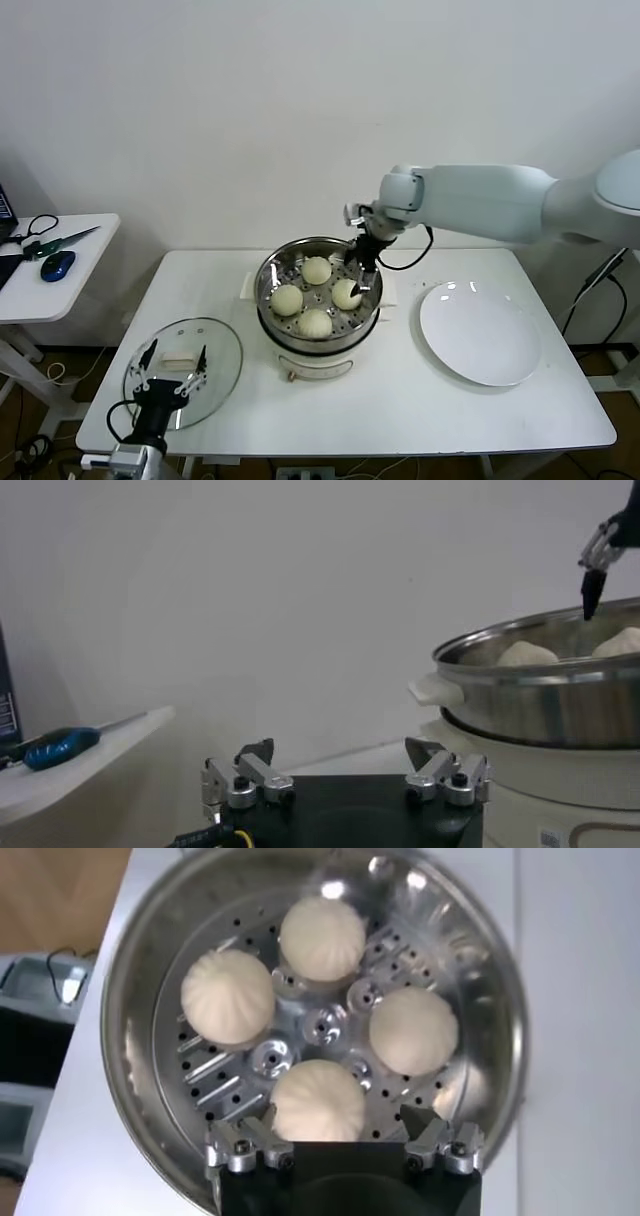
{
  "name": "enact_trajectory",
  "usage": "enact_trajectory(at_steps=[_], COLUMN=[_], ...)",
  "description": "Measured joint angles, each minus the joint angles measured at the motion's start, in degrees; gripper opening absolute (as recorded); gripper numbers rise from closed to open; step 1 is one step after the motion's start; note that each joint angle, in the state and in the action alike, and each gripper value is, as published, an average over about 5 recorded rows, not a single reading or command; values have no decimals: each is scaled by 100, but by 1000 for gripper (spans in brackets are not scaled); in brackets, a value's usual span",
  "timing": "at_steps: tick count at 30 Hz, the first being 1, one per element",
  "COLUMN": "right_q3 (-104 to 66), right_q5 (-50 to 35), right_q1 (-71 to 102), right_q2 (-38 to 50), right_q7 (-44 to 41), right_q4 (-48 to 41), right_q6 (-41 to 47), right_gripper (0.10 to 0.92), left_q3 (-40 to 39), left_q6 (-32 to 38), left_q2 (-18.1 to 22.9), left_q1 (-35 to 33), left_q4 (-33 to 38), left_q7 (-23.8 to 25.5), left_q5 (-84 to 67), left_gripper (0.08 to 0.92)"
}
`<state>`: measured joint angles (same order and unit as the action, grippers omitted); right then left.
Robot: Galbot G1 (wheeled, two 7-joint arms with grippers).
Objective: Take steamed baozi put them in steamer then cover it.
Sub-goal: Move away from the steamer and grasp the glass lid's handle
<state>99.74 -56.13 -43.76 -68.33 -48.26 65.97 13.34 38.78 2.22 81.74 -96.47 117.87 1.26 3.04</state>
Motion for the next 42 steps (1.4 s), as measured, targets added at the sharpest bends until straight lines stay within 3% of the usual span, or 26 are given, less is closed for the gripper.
enact_trajectory(at_steps=[12,22,33,42], right_q3=[-1225,-4116,-7876,-10273], right_q5=[-71,472,1287,1891], right_q1=[741,3247,6523,8728], right_q2=[1538,2675,2910,2527], right_q7=[1486,2646,3140,3395], right_q4=[705,1139,1554,2090], right_q6=[-1234,-1967,-2246,-2108], right_gripper=[823,823,823,823], left_q3=[86,144,254,303], left_q6=[-46,-166,-244,-309], left_q2=[-4,69,95,-6], left_q1=[110,222,99,-97], left_q4=[-15,57,223,346], left_q7=[-19,-39,2,44], left_q5=[169,594,1495,3648], left_gripper=[823,823,823,823])
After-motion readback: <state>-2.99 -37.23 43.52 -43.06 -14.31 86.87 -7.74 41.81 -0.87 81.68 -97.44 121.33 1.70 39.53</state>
